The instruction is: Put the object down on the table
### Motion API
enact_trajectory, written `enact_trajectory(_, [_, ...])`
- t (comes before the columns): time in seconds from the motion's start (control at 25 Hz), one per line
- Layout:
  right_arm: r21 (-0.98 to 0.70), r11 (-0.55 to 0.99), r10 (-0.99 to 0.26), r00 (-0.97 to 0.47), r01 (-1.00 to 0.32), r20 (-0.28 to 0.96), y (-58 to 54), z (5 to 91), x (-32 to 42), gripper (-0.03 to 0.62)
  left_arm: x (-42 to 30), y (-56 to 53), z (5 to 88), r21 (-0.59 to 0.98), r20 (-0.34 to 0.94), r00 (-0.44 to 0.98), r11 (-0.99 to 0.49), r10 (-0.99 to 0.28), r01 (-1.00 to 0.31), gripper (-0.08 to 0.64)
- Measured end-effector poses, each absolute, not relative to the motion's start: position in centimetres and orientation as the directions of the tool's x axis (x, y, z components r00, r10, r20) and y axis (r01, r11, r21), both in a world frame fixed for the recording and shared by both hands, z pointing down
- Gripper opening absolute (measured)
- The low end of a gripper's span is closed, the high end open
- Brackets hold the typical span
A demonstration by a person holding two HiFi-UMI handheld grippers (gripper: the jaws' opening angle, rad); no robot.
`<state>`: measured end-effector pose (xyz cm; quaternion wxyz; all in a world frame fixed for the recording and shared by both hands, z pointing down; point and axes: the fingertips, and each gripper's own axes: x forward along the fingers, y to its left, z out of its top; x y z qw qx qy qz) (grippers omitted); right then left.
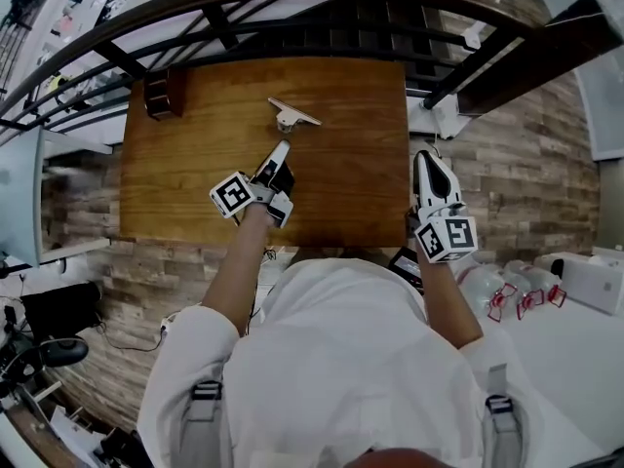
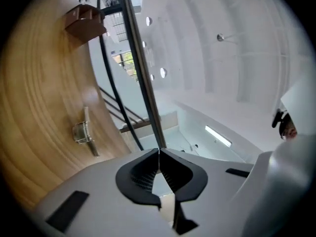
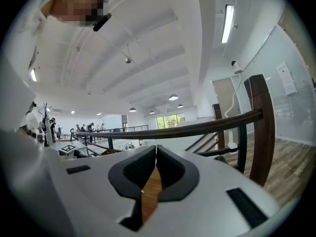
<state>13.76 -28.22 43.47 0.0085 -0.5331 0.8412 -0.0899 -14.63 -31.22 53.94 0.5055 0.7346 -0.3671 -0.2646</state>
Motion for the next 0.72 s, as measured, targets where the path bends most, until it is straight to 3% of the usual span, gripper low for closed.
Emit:
enact_trajectory(0.12, [-0.177,0.453,-0.882,-0.468,-0.874,0.051,-27.6,42.2,13.9,0.025,-12.7,-29.9,48.0,0.864,-0.118,0.608,-0.383,-0.785,-0.327,0.015])
enact_trajectory(0.4, [-0.178,0.533,-0.842,-0.54,-0.827,-0.01,-25.4,39.6,14.4,0.025,-9.8,-25.5,39.2,0.573,-0.077,0.551,-0.489,-0.831,-0.658,0.014])
enact_trajectory(0.72, [-0.122,0.593,-0.803,-0.595,-0.796,-0.02,-24.5,38.4,15.6,0.025,-5.0,-21.9,34.9,0.18,-0.069,0.478,-0.482,-0.876,-0.858,0.014])
